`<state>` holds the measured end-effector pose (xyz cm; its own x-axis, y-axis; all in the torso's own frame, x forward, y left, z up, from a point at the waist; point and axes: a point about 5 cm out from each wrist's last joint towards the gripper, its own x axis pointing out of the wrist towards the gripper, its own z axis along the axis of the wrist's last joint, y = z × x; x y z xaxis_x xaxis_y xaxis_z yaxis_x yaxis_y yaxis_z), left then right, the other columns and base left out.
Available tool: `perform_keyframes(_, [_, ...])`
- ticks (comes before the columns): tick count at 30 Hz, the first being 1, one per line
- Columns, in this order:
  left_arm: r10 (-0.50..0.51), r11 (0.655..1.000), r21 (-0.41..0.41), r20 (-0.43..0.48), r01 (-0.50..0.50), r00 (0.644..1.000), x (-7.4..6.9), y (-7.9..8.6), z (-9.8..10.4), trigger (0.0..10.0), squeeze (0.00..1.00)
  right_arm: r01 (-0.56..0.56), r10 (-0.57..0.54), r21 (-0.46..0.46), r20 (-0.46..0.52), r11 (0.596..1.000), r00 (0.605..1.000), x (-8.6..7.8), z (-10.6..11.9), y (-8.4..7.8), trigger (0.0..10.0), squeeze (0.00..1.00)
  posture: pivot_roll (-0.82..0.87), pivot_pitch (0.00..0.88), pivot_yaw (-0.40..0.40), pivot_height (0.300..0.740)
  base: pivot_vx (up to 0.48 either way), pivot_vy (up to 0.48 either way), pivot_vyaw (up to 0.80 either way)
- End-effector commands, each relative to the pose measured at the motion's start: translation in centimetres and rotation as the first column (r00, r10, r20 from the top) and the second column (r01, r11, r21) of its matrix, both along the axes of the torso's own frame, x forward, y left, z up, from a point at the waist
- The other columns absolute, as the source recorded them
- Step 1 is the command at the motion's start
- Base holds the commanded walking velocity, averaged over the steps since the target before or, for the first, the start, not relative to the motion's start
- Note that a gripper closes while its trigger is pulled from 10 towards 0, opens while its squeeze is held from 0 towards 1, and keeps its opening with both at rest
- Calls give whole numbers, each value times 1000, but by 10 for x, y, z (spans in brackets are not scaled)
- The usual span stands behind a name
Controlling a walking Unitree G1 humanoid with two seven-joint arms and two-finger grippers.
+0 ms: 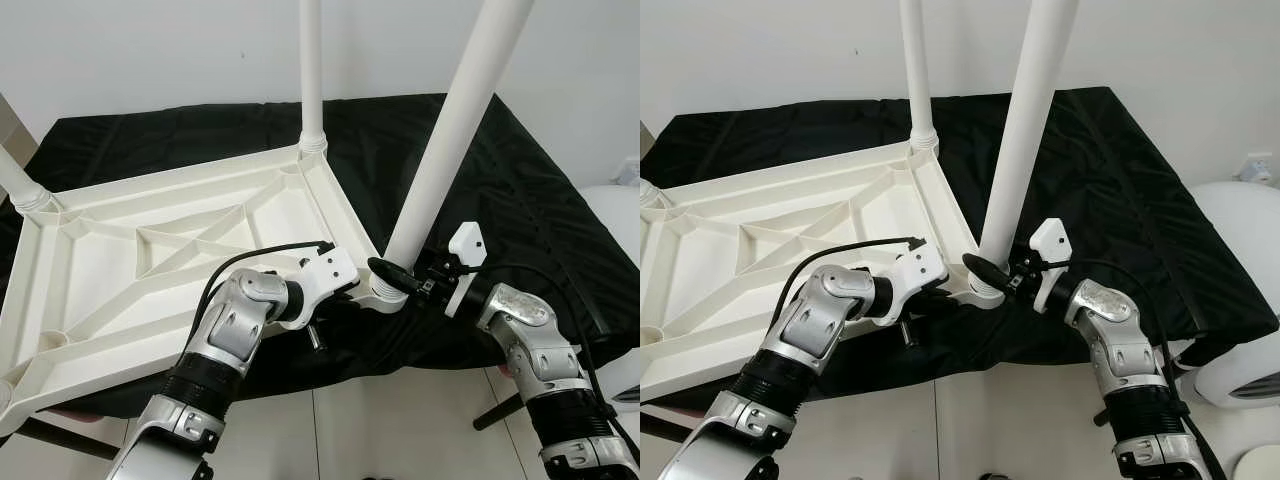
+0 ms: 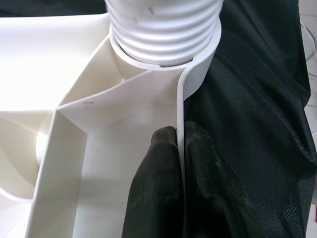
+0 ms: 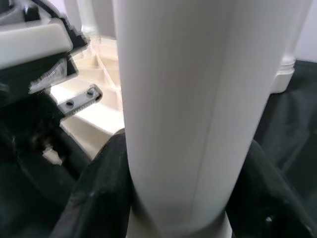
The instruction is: Building children table
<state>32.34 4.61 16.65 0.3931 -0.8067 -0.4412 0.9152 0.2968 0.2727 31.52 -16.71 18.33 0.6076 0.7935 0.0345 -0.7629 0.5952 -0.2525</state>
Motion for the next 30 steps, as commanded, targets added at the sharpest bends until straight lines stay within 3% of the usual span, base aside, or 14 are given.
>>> perform_keyframes(1, [177, 984, -38, 79, -174, 981, 9, 8, 0, 10000, 0, 20, -24, -48, -82, 999, 996, -1, -17, -7, 10000, 0, -131, 148, 81, 740, 0, 0, 0])
perform_keyframes(13, [175, 984, -40, 76, -172, 982, 8, 7, 0, 10000, 0, 5, -12, -66, -105, 998, 994, -1, -23, -4, 10000, 0, -132, 152, 82, 740, 0, 0, 0])
perform_keyframes(30, [183, 982, -49, 73, -180, 980, 7, 8, 0, 10000, 0, 83, -82, 4, -103, 997, 991, -8, -31, 6, 10000, 0, -132, 160, 82, 740, 0, 0, 0])
